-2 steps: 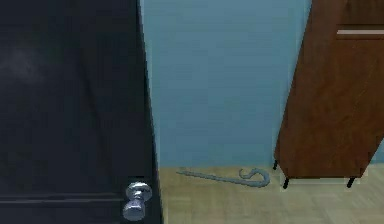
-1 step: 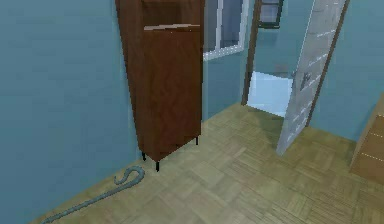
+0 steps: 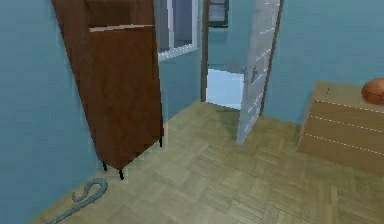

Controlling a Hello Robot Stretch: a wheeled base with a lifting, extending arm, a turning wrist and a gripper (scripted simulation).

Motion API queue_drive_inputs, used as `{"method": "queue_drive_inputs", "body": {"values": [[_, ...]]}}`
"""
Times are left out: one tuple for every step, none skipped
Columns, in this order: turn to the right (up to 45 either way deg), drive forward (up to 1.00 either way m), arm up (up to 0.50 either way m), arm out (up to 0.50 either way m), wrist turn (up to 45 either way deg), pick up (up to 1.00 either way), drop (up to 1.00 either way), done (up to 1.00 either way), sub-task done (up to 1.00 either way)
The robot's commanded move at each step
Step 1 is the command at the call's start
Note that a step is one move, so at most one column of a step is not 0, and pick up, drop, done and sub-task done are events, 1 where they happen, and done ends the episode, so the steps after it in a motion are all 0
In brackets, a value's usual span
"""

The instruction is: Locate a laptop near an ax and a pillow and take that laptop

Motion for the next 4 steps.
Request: {"method": "queue_drive_inputs", "body": {"values": [[0.0,0.35,0.00,0.00,0.0,0.00,0.00,0.00,0.00],[-3.0,0.00,0.00,0.00,0.0,0.00,0.00,0.00,0.00],[-45.0,0.00,0.00,0.00,0.0,0.00,0.00,0.00,0.00],[-12.0,0.00,0.00,0.00,0.0,0.00,0.00,0.00,0.00]]}}
